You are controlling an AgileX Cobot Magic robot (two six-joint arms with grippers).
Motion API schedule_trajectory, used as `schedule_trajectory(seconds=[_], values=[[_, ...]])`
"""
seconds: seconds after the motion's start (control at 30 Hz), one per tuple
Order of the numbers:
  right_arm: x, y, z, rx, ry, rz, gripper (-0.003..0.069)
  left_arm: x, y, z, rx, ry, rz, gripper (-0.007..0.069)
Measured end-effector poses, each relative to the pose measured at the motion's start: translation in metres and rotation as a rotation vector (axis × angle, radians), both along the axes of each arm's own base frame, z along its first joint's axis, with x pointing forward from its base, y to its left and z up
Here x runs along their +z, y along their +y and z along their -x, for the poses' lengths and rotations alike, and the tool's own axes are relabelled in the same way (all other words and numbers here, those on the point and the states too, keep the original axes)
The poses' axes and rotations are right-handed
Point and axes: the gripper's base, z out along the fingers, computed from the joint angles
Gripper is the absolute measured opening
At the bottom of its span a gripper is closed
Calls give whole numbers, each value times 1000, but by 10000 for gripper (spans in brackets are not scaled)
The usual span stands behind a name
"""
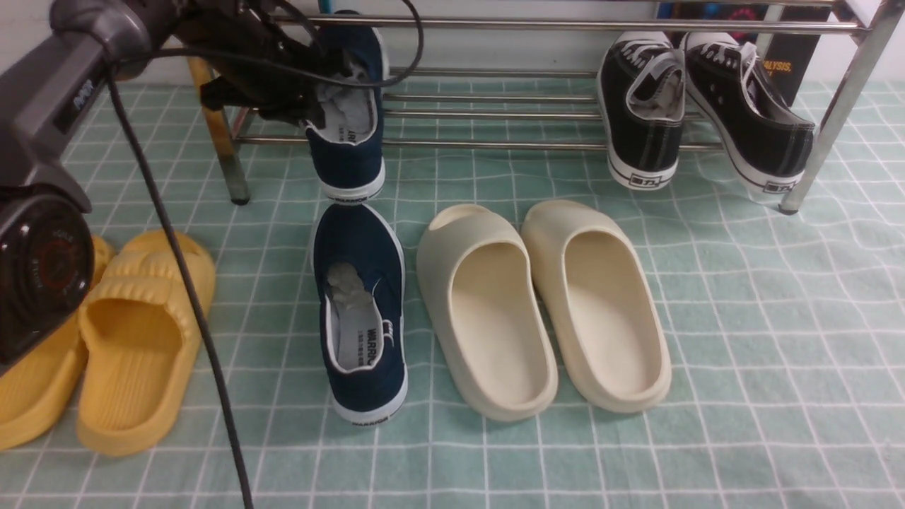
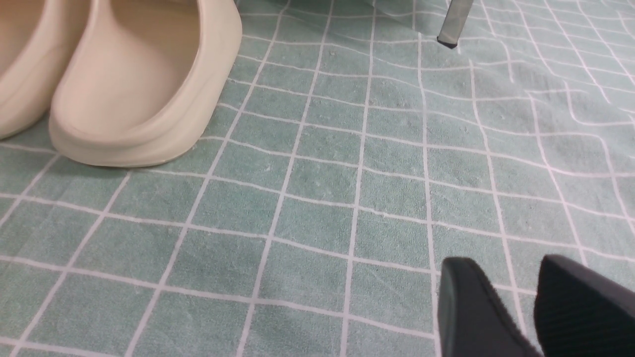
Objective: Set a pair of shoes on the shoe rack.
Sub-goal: Use the left arm to put a shoe into the shoe rack
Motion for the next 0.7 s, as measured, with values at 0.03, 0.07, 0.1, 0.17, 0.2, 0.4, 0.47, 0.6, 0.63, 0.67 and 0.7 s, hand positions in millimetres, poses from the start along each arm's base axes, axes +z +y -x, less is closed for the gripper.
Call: schedule_trajectory(seconds=[0.03,0.07,0.1,0.17,0.2,0.4,0.47,0.6,0.63,0.67,0.7], values=[[0,0,0,0,0,0,239,0,-1,0,-1,0,0,6],[0,0,0,0,0,0,239,-6,-4,-3,-27,-24,-24,6],[0,0,0,0,0,0,239,-6,-4,-3,-28,-21,-25,6],[0,0,0,0,0,0,239,-6,-5,0,-45,13,-34,6],[0,0,0,0,0,0,239,-6,-6,1,-50,19,-38,6],[0,0,0,0,0,0,239,-3,-8,-3,-30,-31,-29,6],[0,0,0,0,0,0,239,-1,-8,-5,-21,-65,-25,6],[0,0,0,0,0,0,239,3,-7,-9,-5,-123,-19,8],[0,0,0,0,0,0,239,3,-7,-9,2,-123,-15,15],[0,0,0,0,0,0,239,3,-7,-9,7,-123,-12,26],[0,0,0,0,0,0,239,3,-7,-10,9,-122,-10,43]])
